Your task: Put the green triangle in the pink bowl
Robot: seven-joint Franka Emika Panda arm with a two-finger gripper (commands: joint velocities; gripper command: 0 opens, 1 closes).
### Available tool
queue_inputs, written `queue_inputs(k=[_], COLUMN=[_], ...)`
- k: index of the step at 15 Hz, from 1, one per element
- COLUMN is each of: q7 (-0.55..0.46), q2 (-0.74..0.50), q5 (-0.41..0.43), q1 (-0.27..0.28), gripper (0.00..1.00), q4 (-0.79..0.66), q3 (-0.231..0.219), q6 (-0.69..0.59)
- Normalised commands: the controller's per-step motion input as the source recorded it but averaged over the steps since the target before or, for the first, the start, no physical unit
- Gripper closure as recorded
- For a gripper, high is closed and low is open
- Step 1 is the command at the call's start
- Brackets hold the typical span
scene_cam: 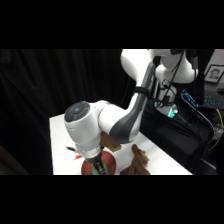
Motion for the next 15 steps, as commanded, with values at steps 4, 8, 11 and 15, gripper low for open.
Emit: queue_inputs(k=[4, 8, 11, 15], q7=[-0.05, -0.11, -0.14, -0.13], q2=[-0.08, -0.24, -0.36, -0.49], q5=[0.054, 0.088, 0.153, 0.155], q1=[0.058, 0.010, -0.037, -0.040], gripper=[0.00, 0.00, 0.00, 0.00], q4=[0.05, -0.05, -0.14, -0.28], q3=[-0.064, -0.032, 0.014, 0.038], q6=[-0.05, -0.12, -0.23, -0.28])
